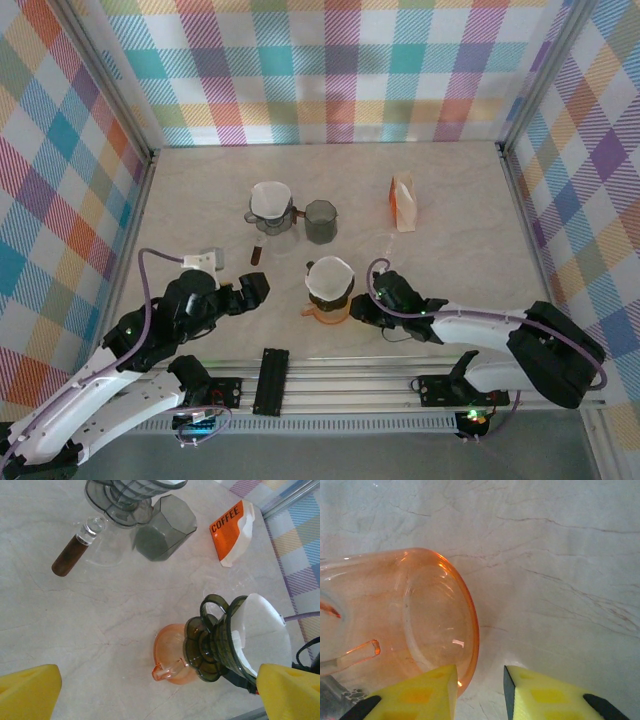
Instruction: Place the coffee filter in the dripper
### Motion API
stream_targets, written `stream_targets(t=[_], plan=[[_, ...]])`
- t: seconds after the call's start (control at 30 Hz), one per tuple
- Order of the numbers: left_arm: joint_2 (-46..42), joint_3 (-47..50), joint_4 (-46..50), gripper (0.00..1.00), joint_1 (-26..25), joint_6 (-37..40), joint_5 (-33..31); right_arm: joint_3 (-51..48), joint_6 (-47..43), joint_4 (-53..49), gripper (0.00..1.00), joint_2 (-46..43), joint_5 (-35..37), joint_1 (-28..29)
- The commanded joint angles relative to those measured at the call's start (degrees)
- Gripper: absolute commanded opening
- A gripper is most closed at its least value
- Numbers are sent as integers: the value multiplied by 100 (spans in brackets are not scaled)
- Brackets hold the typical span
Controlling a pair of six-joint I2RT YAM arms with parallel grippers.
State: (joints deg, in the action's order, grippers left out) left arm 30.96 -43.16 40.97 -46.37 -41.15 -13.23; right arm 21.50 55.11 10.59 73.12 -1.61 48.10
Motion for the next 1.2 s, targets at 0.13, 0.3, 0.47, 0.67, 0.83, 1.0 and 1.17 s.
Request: stream_targets(t=[0.13,0.3,0.47,0.67,0.83,1.0,1.17], plan=[[-213,-148,306,100,-21,-83,-235,604,8,494,32,627,-130,125],[-343,-269,511,100,-19,-106,-373,1043,34,653,32,1194,-129,236],[-448,-264,665,100,-17,-145,-468,1547,171,823,32,1828,-99,355],[-589,-303,788,100,-13,-196,-580,2222,273,910,32,2488,-180,446],[-633,-386,869,100,-16,-162,-662,2604,272,837,33,2805,-225,481],[-625,-443,881,100,-16,-105,-717,2411,125,587,35,2404,25,495],[-515,-478,784,100,-25,-75,-753,1925,-21,212,42,1553,388,509]])
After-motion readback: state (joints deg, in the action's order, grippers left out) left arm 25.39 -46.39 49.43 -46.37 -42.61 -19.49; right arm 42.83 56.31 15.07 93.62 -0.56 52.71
